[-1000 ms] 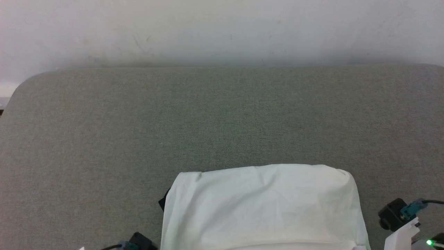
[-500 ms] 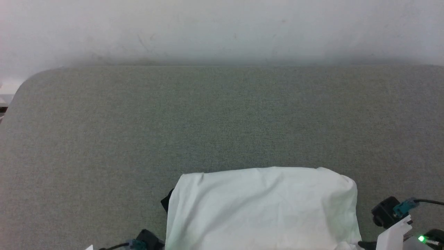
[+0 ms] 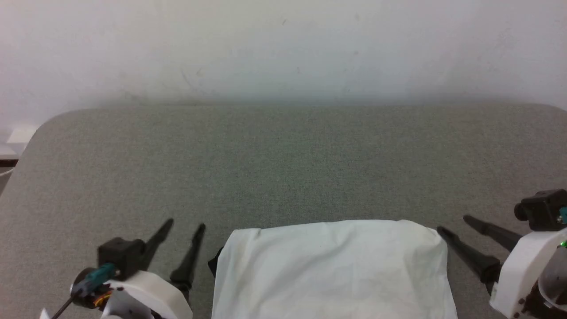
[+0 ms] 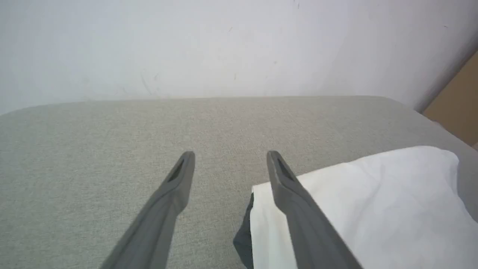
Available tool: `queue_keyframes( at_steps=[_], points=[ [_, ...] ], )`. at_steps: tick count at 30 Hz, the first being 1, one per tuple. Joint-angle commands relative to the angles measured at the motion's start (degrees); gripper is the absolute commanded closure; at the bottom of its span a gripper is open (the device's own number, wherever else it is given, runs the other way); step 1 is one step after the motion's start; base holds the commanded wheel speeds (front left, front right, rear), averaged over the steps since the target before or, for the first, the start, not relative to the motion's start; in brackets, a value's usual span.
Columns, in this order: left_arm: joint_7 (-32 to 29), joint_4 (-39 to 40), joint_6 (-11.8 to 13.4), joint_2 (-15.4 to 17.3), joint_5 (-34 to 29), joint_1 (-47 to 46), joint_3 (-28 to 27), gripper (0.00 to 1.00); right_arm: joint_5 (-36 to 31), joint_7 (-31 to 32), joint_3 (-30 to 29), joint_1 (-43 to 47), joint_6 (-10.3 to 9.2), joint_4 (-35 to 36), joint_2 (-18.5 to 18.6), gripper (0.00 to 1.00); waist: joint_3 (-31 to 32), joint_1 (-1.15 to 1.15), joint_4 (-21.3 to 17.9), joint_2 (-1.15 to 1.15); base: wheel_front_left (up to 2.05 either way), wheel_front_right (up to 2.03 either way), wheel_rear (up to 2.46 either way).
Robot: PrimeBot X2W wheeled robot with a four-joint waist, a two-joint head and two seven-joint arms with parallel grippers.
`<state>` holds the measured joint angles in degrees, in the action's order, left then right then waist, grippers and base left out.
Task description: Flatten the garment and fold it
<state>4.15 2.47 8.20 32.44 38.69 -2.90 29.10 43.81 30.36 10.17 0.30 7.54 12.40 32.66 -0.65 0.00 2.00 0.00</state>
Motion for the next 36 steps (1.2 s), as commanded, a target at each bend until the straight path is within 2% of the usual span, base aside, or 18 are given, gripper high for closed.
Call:
queue_keyframes(
  at_steps=[1,5,8,11,14,16,20,28,36],
  points=[
    [2.0,-0.5,0.9,-0.9,0.1,0.0,-1.0,0.0,-1.2,-1.5,-0.7,-0.1,-0.05,-0.2,-1.6,0.0,0.2,0.0,0.0,0.0,0.0,0.0,0.0],
    [9.4,-2.5,4.2,-5.2,0.7,2.3,-5.7,0.0,-6.4,-8.4,-4.4,1.5,-0.05,-2.1,-8.3,0.0,0.4,0.0,0.1,0.0,0.0,0.0,0.0],
    [10.7,-2.7,5.8,-8.4,-0.7,4.1,-9.6,0.0,-10.5,-11.8,-7.4,3.4,-0.05,-4.3,-13.1,0.0,0.4,0.0,0.3,0.0,0.0,0.0,0.0],
    [10.8,0.0,6.2,-12.6,-5.6,6.1,-16.0,0.0,-13.8,-12.2,-10.0,5.6,-0.05,-6.7,-17.9,0.0,0.3,0.0,0.6,0.0,0.0,0.0,0.0],
    [10.8,2.1,4.9,-16.8,-10.6,8.9,-21.0,0.0,-16.2,-10.8,-12.9,7.5,-0.05,-8.9,-22.3,0.0,0.1,0.0,1.0,0.0,0.0,0.0,0.0],
    [10.8,2.5,3.4,-18.4,-14.7,10.2,-22.8,0.0,-17.5,-9.4,-14.9,8.2,-0.05,-10.3,-24.9,0.0,-0.3,0.0,1.3,0.0,0.0,0.0,0.0],
    [10.8,1.8,0.2,-21.9,-19.0,11.5,-25.3,0.0,-19.6,-5.6,-17.0,9.2,-0.05,-12.8,-27.7,0.0,-1.1,0.0,2.1,0.0,0.0,0.0,0.0],
    [10.8,-0.1,-5.4,-26.4,-23.7,10.3,-28.7,0.0,-19.8,-0.2,-16.4,8.1,-0.05,-17.7,-29.4,0.0,-4.0,0.0,3.8,0.0,0.0,0.0,0.0],
    [10.8,-1.7,-8.6,-28.6,-26.1,8.3,-30.8,0.0,-17.6,1.2,-10.4,6.5,-0.05,-22.1,-29.5,0.0,-7.1,0.0,5.1,0.0,0.0,0.0,0.0]
  ],
)
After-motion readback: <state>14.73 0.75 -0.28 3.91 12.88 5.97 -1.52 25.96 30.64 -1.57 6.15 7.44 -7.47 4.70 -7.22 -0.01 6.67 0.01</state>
